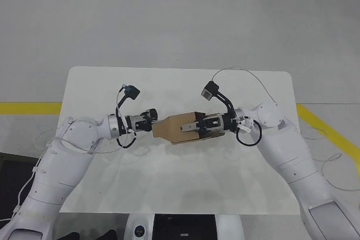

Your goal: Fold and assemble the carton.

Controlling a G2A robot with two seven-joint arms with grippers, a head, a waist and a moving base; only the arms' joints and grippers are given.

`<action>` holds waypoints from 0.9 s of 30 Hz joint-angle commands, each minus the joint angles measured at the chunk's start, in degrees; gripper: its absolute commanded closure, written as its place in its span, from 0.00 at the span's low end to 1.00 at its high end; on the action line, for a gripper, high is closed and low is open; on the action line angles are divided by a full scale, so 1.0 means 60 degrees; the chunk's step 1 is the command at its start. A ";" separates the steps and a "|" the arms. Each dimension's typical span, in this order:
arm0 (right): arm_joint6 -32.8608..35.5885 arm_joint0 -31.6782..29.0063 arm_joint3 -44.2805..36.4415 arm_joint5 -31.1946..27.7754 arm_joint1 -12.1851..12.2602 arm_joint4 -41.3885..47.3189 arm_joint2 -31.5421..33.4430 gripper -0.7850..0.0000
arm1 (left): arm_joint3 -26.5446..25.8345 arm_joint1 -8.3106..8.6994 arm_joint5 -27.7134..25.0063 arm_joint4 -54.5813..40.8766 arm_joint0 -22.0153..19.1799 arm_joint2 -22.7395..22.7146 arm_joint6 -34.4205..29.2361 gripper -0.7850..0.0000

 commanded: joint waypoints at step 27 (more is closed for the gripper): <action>-0.0187 0.0185 0.0812 -0.0076 0.0055 -0.0677 0.0305 1.00 | 0.0277 0.0132 -0.0019 -0.0336 0.0049 -0.0661 0.0189 0.00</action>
